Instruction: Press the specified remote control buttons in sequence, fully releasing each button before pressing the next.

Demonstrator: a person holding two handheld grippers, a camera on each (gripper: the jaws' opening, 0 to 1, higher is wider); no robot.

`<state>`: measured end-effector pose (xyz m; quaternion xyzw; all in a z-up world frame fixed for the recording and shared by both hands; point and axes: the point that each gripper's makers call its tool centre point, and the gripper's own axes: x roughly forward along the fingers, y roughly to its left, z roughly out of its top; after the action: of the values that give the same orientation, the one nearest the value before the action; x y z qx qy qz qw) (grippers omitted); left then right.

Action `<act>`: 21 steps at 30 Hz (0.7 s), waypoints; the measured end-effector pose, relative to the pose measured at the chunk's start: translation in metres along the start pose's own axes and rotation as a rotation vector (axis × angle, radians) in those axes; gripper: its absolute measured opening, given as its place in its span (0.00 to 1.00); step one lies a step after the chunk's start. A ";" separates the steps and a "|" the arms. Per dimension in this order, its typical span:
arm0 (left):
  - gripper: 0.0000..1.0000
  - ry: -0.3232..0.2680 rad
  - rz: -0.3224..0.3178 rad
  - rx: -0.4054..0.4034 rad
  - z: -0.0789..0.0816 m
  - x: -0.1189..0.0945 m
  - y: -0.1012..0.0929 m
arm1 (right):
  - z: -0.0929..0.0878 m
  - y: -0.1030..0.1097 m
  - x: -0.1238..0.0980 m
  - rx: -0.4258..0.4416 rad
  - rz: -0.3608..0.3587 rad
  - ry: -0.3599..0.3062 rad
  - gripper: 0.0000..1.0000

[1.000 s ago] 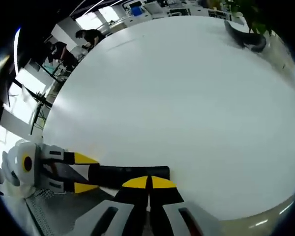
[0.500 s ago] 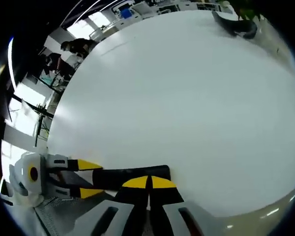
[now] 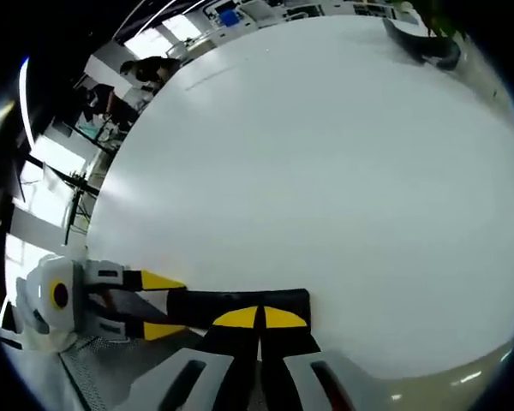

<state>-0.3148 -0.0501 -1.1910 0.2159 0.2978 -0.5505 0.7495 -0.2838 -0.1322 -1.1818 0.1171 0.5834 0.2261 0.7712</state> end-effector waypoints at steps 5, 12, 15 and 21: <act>0.25 -0.004 0.002 -0.004 0.000 0.000 0.000 | -0.001 0.002 0.001 -0.042 -0.020 0.003 0.00; 0.25 -0.008 0.006 -0.004 0.001 0.001 0.000 | -0.001 0.000 0.001 -0.073 -0.032 0.004 0.00; 0.25 -0.010 0.006 -0.005 0.001 0.001 0.000 | -0.001 0.000 0.001 -0.074 -0.029 0.003 0.00; 0.25 -0.009 0.004 -0.002 0.001 0.000 0.000 | 0.000 0.000 0.001 -0.039 -0.020 0.008 0.00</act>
<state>-0.3144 -0.0509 -1.1906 0.2133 0.2944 -0.5498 0.7520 -0.2842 -0.1315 -1.1824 0.0954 0.5830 0.2300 0.7734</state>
